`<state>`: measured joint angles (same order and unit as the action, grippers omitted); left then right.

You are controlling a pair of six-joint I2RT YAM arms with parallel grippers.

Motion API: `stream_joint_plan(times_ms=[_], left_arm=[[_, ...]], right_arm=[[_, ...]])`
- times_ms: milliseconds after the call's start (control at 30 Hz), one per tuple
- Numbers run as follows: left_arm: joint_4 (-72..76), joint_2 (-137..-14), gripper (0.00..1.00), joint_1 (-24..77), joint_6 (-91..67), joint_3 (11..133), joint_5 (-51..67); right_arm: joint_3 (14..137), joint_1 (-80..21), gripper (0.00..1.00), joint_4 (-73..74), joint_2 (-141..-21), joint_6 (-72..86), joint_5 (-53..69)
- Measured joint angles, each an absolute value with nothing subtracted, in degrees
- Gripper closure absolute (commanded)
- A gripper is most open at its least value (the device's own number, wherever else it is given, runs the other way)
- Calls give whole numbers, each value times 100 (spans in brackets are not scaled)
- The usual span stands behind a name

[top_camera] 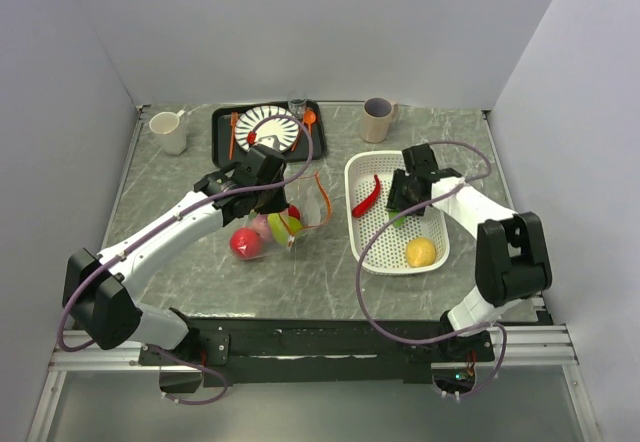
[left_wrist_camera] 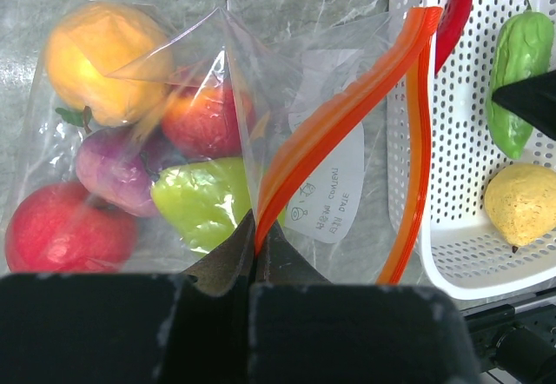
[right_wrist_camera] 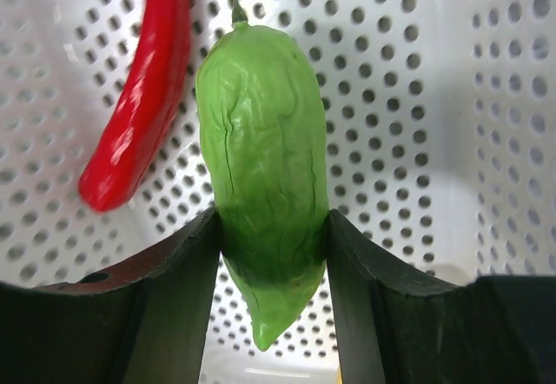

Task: Place the food in the zip-top bag and seal the zipper
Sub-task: Pick up the fake vegetable from the bin, then place the fake vegetable in the zipper food storage bag.

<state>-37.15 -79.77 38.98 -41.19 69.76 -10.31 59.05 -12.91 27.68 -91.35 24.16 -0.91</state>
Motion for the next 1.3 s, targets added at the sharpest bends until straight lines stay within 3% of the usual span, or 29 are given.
stream_joint_plan(times_ms=[67, 933, 1300], left_arm=[[-3712, -7977, 99, 3898, -4117, 6976, -1028], [-3708, -7977, 99, 3898, -4117, 6976, -980], [-3662, -8088, 99, 3898, -4117, 6978, -878]], right_arm=[[5782, -1291, 100, 2755, -8914, 2423, 80], [5153, -1347, 100, 2383, -7260, 2416, 2423], [5852, -2246, 100, 2539, -6932, 2182, 3326]])
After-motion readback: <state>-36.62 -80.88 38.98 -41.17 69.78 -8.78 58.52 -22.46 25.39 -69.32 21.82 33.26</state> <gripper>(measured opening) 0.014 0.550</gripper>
